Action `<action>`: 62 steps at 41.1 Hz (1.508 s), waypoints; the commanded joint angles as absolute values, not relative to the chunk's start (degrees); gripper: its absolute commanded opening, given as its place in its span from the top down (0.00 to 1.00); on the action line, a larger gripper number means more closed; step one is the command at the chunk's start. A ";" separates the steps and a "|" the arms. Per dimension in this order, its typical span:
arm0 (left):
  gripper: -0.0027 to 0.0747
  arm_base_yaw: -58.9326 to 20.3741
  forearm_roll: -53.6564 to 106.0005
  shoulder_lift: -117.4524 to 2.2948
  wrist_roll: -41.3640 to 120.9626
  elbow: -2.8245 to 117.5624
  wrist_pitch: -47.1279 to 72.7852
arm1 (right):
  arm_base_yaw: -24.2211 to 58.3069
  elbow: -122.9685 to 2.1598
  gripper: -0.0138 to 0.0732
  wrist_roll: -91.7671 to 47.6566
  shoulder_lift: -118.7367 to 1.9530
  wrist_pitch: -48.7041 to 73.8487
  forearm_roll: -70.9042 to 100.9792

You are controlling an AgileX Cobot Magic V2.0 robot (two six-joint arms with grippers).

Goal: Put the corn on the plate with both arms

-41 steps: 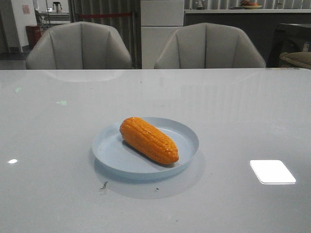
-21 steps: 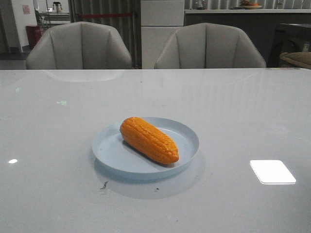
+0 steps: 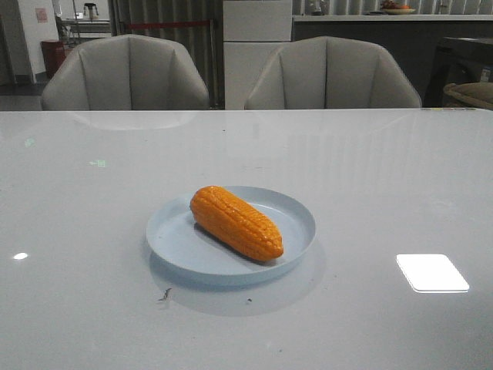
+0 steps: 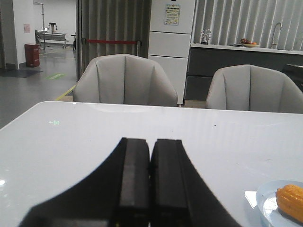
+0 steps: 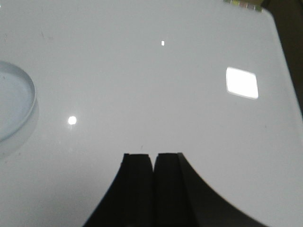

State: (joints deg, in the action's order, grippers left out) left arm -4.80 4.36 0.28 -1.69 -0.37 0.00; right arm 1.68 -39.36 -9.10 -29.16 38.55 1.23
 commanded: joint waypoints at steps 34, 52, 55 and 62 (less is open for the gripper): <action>0.85 -4.66 4.73 1.10 -2.20 -0.52 -5.08 | 6.10 0.68 0.81 -3.02 1.83 -2.42 1.86; 0.85 -4.66 4.73 1.10 -2.20 -0.52 -5.08 | 5.10 0.68 0.81 -3.02 1.83 -2.43 1.86; 0.85 -4.66 4.73 1.10 -2.20 -0.52 -5.08 | 4.09 0.68 0.81 -3.02 1.83 -2.43 1.86; 0.85 -4.66 4.73 1.10 -2.20 -0.52 -5.08 | 3.41 0.68 0.81 -3.02 1.83 -2.43 1.86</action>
State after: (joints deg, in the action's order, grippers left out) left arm -4.80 4.36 0.28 -1.69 -0.37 0.00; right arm 3.79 1.68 -3.11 0.57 2.97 1.58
